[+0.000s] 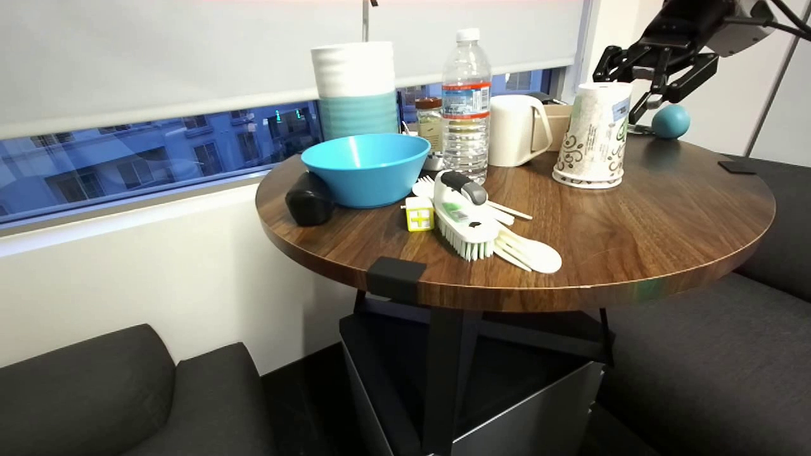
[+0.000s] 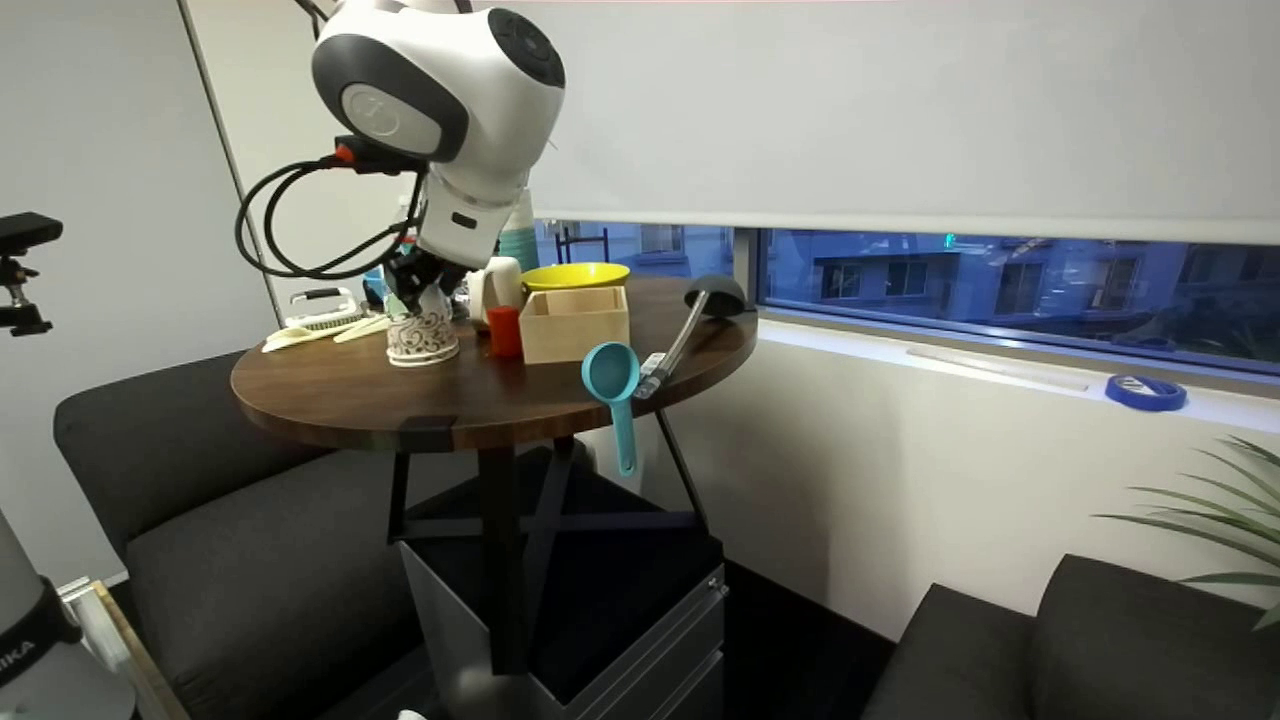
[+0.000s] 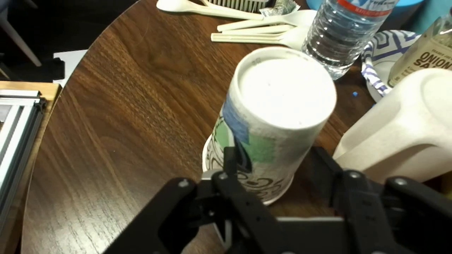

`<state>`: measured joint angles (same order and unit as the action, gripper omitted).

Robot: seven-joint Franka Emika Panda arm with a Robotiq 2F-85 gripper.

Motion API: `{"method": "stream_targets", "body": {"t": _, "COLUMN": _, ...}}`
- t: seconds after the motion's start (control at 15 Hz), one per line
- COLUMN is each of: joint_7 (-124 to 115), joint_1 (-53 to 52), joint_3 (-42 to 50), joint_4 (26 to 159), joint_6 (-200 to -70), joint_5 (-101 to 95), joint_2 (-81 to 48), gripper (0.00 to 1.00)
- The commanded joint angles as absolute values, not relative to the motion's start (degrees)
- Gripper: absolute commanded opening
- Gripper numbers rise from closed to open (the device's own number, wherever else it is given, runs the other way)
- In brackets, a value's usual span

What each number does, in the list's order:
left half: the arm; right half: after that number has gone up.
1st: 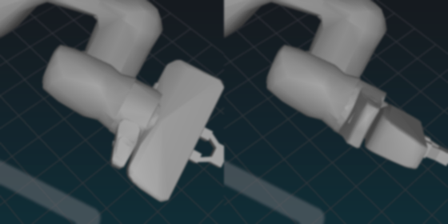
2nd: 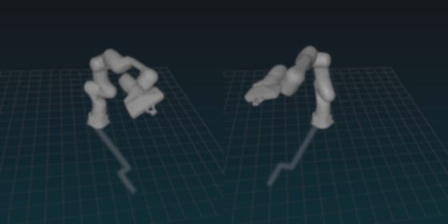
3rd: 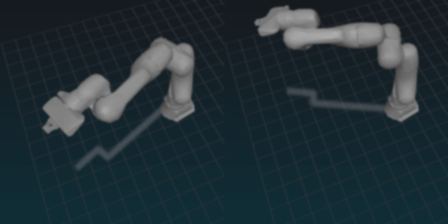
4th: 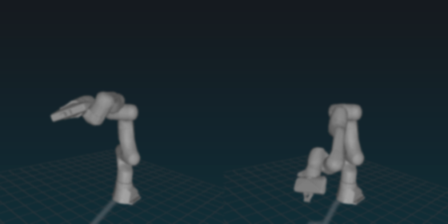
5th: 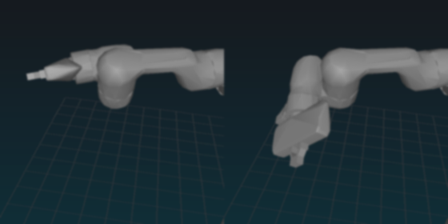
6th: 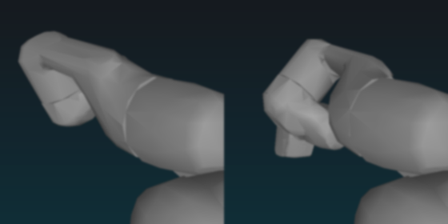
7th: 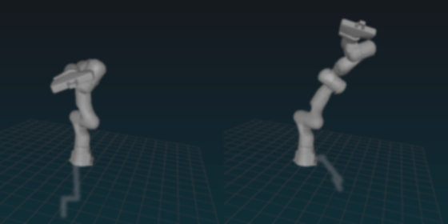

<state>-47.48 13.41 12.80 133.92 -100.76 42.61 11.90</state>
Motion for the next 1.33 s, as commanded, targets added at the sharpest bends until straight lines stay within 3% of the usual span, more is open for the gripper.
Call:
{"method": "stream_targets", "body": {"t": 0.0, "joint_7": -48.86, "joint_1": 14.15, "joint_3": 12.75, "joint_4": 132.83, "joint_6": -99.11, "joint_5": 44.16, "joint_2": 11.59, "gripper": 0.76}}
{"method": "stream_targets", "body": {"t": 0.13, "joint_7": -49.15, "joint_1": 14.15, "joint_3": 12.74, "joint_4": 132.99, "joint_6": -98.88, "joint_5": 44.29, "joint_2": 11.81, "gripper": 0.72}}
{"method": "stream_targets", "body": {"t": 0.33, "joint_7": -49.68, "joint_1": 13.82, "joint_3": 12.35, "joint_4": 133.32, "joint_6": -99.23, "joint_5": 45.07, "joint_2": 12.10, "gripper": 0.93}}
{"method": "stream_targets", "body": {"t": 0.47, "joint_7": -49.74, "joint_1": 13.54, "joint_3": 12.20, "joint_4": 133.30, "joint_6": -98.43, "joint_5": 46.32, "joint_2": 11.97, "gripper": 1.00}}
{"method": "stream_targets", "body": {"t": 0.93, "joint_7": -51.38, "joint_1": 13.30, "joint_3": 11.16, "joint_4": 133.54, "joint_6": -94.76, "joint_5": 48.18, "joint_2": 10.88, "gripper": 1.00}}
{"method": "stream_targets", "body": {"t": 1.0, "joint_7": -51.60, "joint_1": 13.25, "joint_3": 11.00, "joint_4": 133.67, "joint_6": -94.92, "joint_5": 48.22, "joint_2": 10.87, "gripper": 0.78}}
{"method": "stream_targets", "body": {"t": 1.27, "joint_7": -51.87, "joint_1": 12.81, "joint_3": 9.71, "joint_4": 134.60, "joint_6": -96.45, "joint_5": 47.56, "joint_2": 12.57, "gripper": 0.52}}
